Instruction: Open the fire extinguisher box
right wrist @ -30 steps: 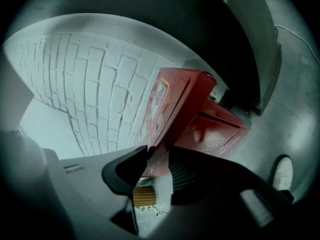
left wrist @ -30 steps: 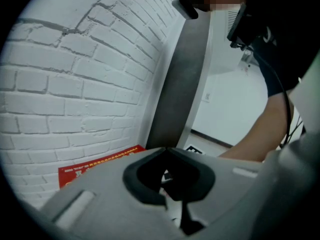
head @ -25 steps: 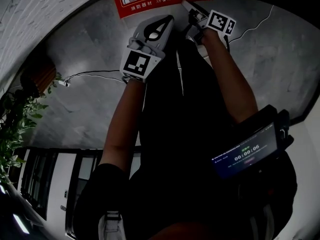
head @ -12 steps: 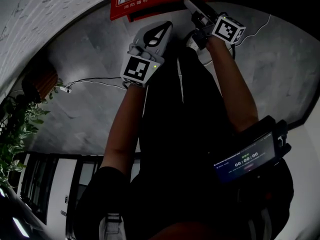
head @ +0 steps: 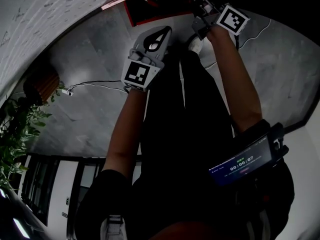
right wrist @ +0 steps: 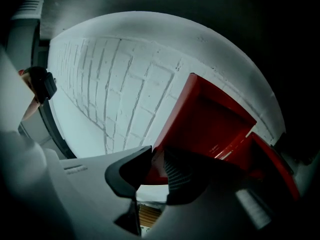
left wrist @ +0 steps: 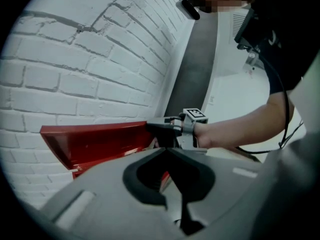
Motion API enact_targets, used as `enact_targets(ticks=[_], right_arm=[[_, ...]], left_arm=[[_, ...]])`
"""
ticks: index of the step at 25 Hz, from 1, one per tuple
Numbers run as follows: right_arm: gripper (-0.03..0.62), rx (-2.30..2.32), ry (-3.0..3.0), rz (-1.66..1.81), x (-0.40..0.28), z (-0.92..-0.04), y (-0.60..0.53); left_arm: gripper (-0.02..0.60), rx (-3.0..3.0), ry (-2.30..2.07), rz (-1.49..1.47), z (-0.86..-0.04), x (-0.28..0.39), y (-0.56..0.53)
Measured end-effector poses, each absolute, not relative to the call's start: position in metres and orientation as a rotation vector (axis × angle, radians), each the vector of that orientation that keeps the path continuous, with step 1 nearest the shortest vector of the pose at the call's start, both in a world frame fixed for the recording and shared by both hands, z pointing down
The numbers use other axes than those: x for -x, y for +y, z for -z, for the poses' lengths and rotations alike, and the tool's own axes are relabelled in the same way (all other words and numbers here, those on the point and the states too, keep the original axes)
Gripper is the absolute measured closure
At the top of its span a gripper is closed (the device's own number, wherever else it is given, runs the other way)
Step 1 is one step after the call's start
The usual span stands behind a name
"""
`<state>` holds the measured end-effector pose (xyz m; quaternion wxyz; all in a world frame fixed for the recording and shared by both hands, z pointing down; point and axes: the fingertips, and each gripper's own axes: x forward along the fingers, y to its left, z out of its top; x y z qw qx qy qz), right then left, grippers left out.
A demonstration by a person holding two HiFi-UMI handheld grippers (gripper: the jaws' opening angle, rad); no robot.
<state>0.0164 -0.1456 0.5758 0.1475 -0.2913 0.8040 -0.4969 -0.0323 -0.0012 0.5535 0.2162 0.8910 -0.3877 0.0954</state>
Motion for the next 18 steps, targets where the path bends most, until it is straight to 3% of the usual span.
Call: enact_targets(ticks=[18], right_arm=[[0.52,0.87,2.326,1.363,-0.003,-0.568,-0.222]], left_arm=[[0.58,-2.45,-1.109,-0.258,-0.551,0.056,-0.014]])
